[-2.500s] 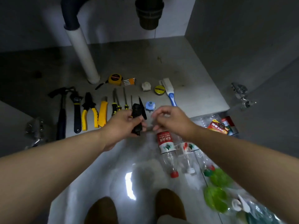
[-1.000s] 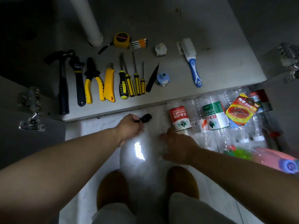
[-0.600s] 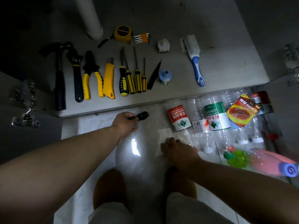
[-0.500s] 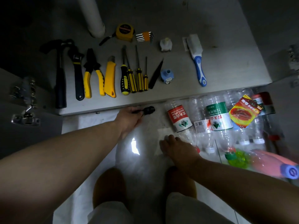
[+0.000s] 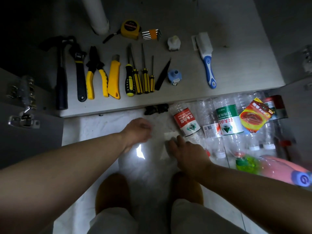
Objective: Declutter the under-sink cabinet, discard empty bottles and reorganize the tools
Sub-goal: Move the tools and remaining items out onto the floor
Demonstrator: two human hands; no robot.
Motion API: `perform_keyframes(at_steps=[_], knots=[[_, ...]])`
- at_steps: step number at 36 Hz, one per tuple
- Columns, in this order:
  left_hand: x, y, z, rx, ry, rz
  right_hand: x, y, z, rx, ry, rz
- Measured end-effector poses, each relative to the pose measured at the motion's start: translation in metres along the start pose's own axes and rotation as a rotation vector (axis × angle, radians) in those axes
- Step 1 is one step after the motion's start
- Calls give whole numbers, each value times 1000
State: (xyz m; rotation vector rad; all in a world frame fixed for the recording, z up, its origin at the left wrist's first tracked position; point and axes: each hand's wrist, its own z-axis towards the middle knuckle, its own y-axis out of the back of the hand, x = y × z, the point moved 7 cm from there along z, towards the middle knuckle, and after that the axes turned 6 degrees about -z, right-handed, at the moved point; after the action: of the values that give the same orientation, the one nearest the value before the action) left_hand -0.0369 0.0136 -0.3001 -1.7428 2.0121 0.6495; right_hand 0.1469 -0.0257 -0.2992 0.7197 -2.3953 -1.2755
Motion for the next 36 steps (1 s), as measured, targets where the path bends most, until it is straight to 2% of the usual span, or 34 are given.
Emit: perform_keyframes(at_steps=[3,5,8,10,11,14,16,19,24,28,30,33,36], knots=[[7,-24,-16,286,92,-62,3,21,7,-211,-51,201],[9,-36,-23,401,101,-116,3,35,10,-316,-58,428],[7,-36,-21,341,36,-185,-3,44,16,-340,-79,747],[5,-27,-17,264,-18,-188,-11,50,17,-370,-89,810],[5,-22,-15,223,-33,-188,-15,55,15,-415,-82,731],[4,-5,-8,53,-53,-226,-28,70,9,-548,-86,186],[4,9,-4,-73,-69,-245,-35,62,11,-436,-116,-38],[4,27,0,-217,-77,-280,-43,44,11,-239,-171,-176],[-4,44,1,-366,-109,-372,-52,40,10,-187,-294,-209],[-17,40,-2,-301,-186,-310,-53,41,12,-218,-293,-180],[-19,36,-2,-268,-197,-233,-55,48,10,-292,-291,-147],[-16,32,3,-266,-164,-9,-61,73,5,-527,-263,-19],[-15,29,4,-263,-127,85,-83,108,5,-724,-342,158]])
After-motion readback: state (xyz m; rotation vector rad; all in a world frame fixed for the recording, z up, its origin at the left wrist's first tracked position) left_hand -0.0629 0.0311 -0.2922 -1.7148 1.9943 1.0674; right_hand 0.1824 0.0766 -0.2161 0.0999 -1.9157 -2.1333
